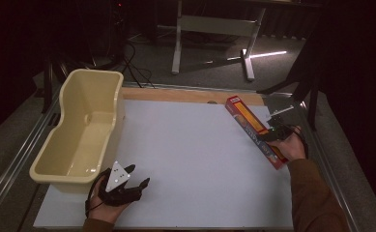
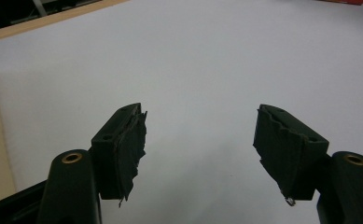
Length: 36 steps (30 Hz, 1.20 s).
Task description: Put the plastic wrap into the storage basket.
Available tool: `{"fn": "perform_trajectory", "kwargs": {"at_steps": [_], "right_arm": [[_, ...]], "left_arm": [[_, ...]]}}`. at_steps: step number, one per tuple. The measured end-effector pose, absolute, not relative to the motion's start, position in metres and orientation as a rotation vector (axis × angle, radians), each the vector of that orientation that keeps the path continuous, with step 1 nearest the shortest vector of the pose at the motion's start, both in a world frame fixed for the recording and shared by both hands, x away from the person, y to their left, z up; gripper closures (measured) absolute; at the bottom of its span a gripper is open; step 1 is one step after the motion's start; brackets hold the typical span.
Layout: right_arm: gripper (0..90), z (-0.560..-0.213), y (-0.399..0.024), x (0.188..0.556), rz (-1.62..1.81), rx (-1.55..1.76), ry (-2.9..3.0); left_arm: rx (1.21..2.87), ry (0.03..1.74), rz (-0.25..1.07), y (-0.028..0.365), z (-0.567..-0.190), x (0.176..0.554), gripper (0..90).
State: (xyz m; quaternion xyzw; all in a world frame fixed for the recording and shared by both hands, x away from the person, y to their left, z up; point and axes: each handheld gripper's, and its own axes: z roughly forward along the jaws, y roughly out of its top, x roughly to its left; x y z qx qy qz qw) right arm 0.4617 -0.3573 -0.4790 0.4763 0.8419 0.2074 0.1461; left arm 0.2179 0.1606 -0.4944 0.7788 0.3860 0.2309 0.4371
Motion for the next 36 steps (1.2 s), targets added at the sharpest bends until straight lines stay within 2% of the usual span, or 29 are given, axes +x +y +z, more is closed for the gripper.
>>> {"fn": "perform_trajectory", "kwargs": {"at_steps": [7,20,24,28,32,36], "right_arm": [[38.7,-0.476,-0.349,0.450,0.577,1.359,2.497],[37.7,-0.470,-0.320,0.397,0.439,1.112,2.743],[26.7,-0.468,-0.309,0.405,0.412,1.065,2.750],[24.2,-0.473,-0.295,0.429,0.371,1.072,2.809],[24.7,-0.475,-0.281,0.446,0.331,1.084,2.845],[29.3,-0.477,-0.268,0.459,0.244,1.090,2.880]], "left_arm": [[1.937,0.962,0.576,0.160,-0.495,0.218,33.4],[1.947,0.958,0.572,0.158,-0.496,0.218,33.5],[1.954,0.948,0.570,0.156,-0.496,0.218,33.5],[1.950,0.944,0.569,0.157,-0.495,0.219,33.5],[1.938,0.951,0.567,0.159,-0.494,0.219,33.4],[1.937,0.946,0.569,0.160,-0.494,0.218,33.5]]}}
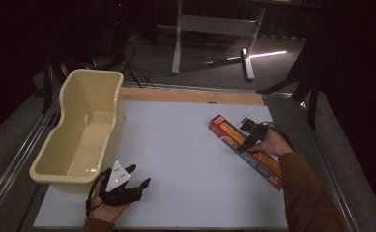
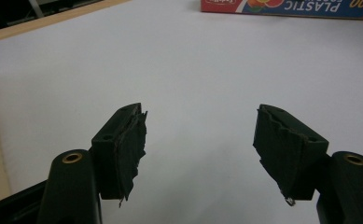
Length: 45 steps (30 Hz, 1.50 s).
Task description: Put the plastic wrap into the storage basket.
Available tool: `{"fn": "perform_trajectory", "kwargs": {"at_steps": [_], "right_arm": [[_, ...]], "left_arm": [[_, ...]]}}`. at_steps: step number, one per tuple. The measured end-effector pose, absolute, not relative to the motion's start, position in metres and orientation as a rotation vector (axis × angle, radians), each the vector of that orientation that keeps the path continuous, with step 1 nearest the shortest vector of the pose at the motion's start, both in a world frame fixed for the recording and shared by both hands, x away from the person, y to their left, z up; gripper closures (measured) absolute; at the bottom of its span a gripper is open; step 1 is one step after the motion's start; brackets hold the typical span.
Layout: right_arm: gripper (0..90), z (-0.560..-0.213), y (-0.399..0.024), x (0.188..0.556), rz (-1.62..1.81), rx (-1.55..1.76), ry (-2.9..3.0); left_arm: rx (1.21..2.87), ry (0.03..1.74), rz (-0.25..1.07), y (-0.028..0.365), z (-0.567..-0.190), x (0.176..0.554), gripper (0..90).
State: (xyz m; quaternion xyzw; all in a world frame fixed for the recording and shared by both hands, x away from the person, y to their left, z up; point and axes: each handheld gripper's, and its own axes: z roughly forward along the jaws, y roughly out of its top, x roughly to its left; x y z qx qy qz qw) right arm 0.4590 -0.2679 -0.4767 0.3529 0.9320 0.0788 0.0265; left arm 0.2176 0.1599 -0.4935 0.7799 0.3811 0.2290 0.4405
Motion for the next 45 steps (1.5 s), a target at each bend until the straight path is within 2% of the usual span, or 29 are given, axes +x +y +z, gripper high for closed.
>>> {"fn": "perform_trajectory", "kwargs": {"at_steps": [4,16,25,34,45], "right_arm": [[35.7,-0.482,-0.263,0.468,0.161,1.159,2.938],[38.6,-0.480,-0.249,0.468,-0.021,1.279,2.911],[38.8,-0.476,-0.244,0.461,0.055,1.366,2.948],[38.9,-0.455,-0.226,0.447,0.283,1.464,2.996],[38.9,-0.429,-0.193,0.429,0.521,1.378,3.079]], "left_arm": [[1.935,0.947,0.570,0.160,-0.493,0.217,33.5],[1.938,0.949,0.571,0.159,-0.494,0.218,33.5],[1.936,0.953,0.571,0.159,-0.494,0.218,33.5],[1.938,0.949,0.573,0.159,-0.494,0.218,33.6],[1.937,0.948,0.572,0.159,-0.494,0.218,33.6]]}}
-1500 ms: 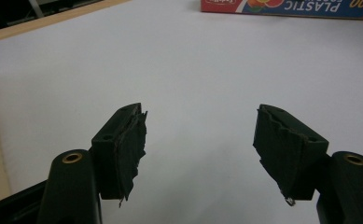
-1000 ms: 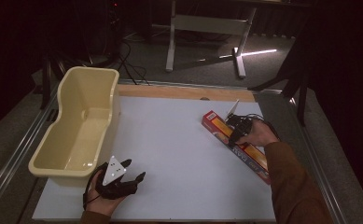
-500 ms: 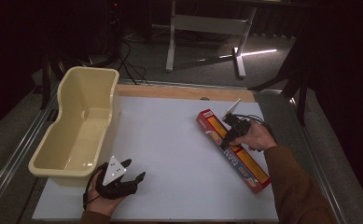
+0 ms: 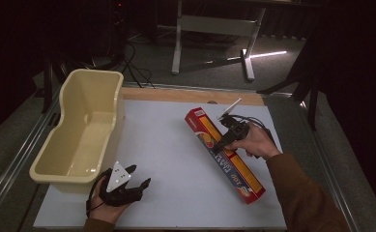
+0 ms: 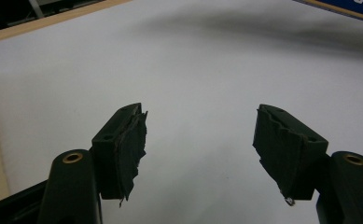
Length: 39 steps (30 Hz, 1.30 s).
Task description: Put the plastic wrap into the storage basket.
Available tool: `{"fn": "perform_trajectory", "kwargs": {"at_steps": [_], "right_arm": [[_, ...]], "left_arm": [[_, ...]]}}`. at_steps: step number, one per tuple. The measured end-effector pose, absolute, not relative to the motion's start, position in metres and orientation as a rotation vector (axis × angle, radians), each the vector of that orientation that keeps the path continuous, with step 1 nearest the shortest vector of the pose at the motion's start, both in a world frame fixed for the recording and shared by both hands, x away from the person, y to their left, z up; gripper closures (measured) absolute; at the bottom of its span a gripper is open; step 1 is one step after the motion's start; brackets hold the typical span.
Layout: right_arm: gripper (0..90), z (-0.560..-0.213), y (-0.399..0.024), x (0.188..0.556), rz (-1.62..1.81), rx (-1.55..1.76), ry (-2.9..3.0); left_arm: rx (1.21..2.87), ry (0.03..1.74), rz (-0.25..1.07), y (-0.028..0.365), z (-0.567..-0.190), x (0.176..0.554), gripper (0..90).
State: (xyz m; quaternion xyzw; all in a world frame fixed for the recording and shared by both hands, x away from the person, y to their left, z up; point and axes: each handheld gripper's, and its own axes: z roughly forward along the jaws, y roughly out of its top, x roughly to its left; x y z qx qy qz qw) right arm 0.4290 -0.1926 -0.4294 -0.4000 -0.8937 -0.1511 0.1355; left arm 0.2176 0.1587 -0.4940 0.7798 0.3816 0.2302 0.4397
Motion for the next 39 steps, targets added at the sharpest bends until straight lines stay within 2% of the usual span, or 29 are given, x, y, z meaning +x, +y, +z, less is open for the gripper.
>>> {"fn": "perform_trajectory", "kwargs": {"at_steps": [26,39], "right_arm": [[38.9,-0.401,-0.146,0.416,-0.763,-1.072,-2.451],[38.9,-0.387,-0.131,0.421,-0.909,-1.093,-2.305]], "left_arm": [[1.933,0.942,0.571,0.157,-0.494,0.218,33.6],[1.933,0.940,0.576,0.157,-0.493,0.218,33.6]]}}
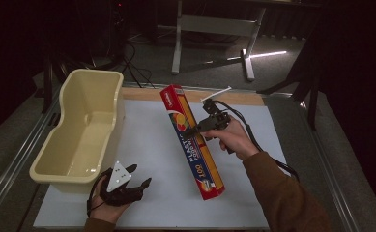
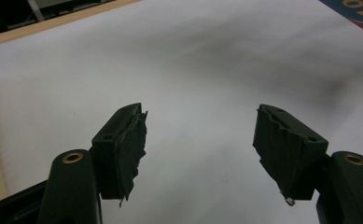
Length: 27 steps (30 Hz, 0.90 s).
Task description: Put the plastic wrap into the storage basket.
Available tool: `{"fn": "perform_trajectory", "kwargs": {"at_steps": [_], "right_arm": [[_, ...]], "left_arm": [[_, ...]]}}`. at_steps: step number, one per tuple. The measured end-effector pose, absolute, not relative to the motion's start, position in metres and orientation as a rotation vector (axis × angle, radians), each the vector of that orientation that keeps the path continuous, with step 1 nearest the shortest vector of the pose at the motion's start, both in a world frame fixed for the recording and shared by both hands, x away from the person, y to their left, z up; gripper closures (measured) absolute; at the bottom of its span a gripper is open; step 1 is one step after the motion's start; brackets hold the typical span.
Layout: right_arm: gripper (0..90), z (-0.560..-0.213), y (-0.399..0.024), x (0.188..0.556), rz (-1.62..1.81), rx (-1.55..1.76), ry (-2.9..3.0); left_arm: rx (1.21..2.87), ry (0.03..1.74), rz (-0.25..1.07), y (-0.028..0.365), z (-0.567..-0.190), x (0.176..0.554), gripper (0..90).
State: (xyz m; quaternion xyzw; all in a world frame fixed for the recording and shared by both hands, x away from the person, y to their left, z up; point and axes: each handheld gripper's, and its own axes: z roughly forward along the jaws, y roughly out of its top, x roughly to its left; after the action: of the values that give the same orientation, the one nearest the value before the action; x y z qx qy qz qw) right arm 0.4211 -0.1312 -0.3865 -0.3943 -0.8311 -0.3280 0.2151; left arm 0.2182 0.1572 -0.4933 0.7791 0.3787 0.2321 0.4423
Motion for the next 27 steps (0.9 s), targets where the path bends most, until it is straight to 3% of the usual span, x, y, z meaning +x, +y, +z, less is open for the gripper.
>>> {"fn": "perform_trajectory", "kwargs": {"at_steps": [27], "right_arm": [[38.9,-0.350,-0.095,0.423,-1.085,-1.075,-2.119]], "left_arm": [[1.921,0.936,0.583,0.157,-0.492,0.218,33.5]]}}
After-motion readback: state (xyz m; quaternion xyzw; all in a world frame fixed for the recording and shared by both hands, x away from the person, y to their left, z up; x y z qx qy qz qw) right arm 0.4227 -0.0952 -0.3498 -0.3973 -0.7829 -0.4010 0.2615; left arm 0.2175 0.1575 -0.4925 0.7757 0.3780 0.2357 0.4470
